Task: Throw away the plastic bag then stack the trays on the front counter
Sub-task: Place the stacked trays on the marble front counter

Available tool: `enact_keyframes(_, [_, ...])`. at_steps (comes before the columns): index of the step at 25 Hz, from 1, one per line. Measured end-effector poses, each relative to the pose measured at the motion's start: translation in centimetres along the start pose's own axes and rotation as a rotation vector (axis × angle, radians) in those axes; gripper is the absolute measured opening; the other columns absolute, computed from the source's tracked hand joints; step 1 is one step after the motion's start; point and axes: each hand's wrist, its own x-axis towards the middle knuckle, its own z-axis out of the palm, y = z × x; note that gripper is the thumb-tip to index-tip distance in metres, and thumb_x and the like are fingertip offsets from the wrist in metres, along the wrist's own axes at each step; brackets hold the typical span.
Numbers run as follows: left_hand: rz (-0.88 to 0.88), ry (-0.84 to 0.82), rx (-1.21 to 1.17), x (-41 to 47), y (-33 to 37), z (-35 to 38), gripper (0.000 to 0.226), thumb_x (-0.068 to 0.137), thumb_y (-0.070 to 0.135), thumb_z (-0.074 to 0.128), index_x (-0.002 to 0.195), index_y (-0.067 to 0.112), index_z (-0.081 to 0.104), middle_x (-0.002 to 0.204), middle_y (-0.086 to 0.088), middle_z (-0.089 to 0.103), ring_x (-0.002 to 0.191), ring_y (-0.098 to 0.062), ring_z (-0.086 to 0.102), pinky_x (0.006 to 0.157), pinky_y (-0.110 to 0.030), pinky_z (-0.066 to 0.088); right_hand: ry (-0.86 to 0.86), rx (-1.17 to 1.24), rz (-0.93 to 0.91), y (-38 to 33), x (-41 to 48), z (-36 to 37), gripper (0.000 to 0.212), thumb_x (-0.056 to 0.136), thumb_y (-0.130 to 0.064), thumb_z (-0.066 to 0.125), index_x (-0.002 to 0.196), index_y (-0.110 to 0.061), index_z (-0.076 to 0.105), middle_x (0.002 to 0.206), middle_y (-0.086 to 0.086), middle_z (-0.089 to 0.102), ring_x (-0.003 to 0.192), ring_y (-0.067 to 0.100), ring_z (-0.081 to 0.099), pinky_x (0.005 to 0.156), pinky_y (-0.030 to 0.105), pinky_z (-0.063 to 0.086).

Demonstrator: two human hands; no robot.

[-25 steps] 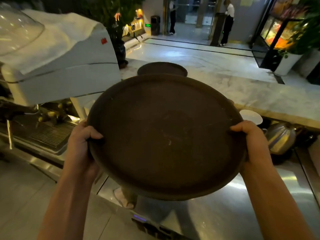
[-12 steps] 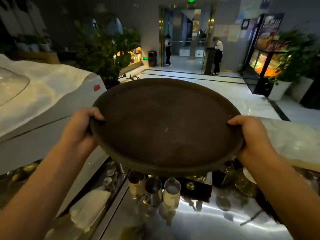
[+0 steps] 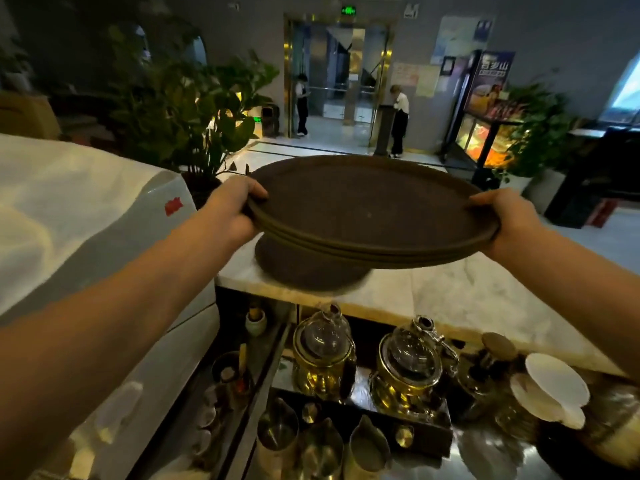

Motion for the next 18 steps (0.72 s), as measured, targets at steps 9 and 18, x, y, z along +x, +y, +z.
enact_keyframes(9, [-0.062, 0.115, 0.231, 17.1, -1.9, -0.2, 0.029, 0.097, 0.005, 0.047, 0.126, 0.002, 0.051, 0.117, -0.019, 0.064, 0.101, -0.032, 0.063, 0.086, -0.044, 0.051, 0.107, -0.164, -0.011, 3.7, 12.1, 5.9, 0.039, 0.083, -0.002, 0.058, 0.120, -0.003, 0.051, 0.112, 0.021, 0.063, 0.095, 0.038, 0.066, 0.072, 0.047, 0.058])
enact_keyframes(18, [-0.028, 0.355, 0.594, 29.1, -8.1, -5.2, 0.037, 0.093, 0.001, 0.048, 0.130, -0.006, 0.050, 0.123, -0.023, 0.060, 0.111, -0.041, 0.060, 0.086, -0.043, 0.050, 0.104, -0.352, 0.005, 14.2, 20.1, 11.1, 0.005, 0.085, -0.004, 0.054, 0.080, -0.002, 0.053, 0.082, 0.017, 0.056, 0.079, 0.030, 0.055, 0.067, 0.038, 0.045])
